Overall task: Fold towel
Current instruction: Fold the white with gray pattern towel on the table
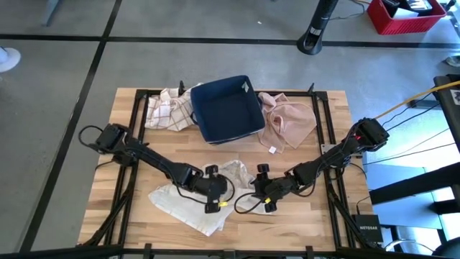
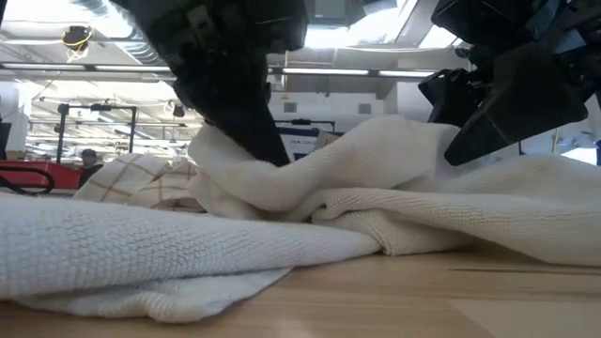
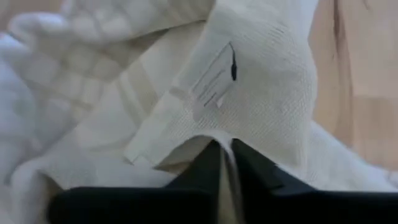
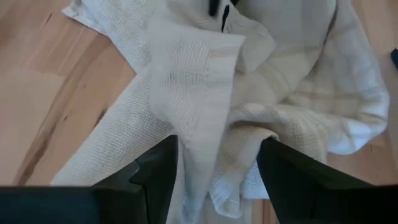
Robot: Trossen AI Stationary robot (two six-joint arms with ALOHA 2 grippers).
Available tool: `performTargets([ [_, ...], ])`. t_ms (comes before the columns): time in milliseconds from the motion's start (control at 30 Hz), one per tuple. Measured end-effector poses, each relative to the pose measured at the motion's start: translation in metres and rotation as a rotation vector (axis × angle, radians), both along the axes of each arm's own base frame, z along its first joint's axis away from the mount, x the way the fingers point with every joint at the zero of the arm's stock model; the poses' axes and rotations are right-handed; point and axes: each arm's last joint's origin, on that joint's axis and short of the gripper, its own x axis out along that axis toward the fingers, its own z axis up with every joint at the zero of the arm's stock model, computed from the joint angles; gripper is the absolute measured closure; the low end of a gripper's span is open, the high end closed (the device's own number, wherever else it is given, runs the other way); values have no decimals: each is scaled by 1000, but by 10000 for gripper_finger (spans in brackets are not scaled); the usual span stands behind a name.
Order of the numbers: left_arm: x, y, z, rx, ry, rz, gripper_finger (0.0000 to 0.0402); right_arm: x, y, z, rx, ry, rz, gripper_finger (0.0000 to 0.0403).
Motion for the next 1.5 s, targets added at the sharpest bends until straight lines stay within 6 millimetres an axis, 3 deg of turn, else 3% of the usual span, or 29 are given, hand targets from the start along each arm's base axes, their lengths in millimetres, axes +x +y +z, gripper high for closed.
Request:
performTargets([
  [267,-23,-56,49,214,-188,-243,398,7,4,15,-11,47,13,188],
  [400,-39,-77,50,296,-195,-390,398,15,9,30,12,3,14,188],
  [633,-51,-72,28,303,-95,-341,399,29,14,44,36,-185,39,188],
  [967,-56,-66,20,308,-16,-306,400,47,13,18,26,-187,47,188],
  [1133,-61,-69,18,289,6,-284,400,30,7,12,5,166,-39,188],
  [1300,-63,-72,19,280,-4,-290,400,14,7,34,174,494,-101,188],
  [1400,-63,-72,19,276,-9,-286,400,14,15,48,205,513,-85,188],
  [1500,-62,-72,19,277,-7,-285,399,24,31,59,218,333,-17,188],
])
